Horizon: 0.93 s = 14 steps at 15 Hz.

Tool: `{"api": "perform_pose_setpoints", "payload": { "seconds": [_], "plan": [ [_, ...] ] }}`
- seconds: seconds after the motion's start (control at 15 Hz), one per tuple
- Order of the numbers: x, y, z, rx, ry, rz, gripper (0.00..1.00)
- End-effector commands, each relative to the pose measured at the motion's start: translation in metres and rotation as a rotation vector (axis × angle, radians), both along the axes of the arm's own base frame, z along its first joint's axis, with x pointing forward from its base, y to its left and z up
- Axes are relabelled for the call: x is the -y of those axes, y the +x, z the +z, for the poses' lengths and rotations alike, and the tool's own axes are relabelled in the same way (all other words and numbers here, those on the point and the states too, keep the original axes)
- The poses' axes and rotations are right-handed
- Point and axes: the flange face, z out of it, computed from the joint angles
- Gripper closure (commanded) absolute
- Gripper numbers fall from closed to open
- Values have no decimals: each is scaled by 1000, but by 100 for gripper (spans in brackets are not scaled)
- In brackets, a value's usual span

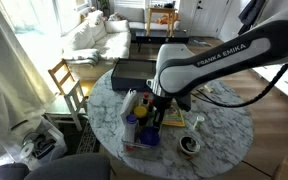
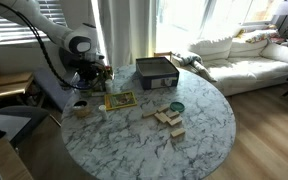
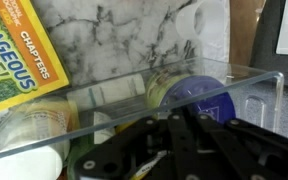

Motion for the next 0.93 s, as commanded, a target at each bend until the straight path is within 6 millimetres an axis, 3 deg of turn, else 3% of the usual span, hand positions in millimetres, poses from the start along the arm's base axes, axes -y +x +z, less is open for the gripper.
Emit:
{"api": "perform_pose_setpoints", "payload": {
  "seconds": [0.0,0.53,0.87],
  "plan": [
    [1,-4,-2,-35,-44,18,99],
    [-10,-8,2,-101,-24,60,99],
    [-7,-7,-6,-181,-91,-11,99]
  ]
}}
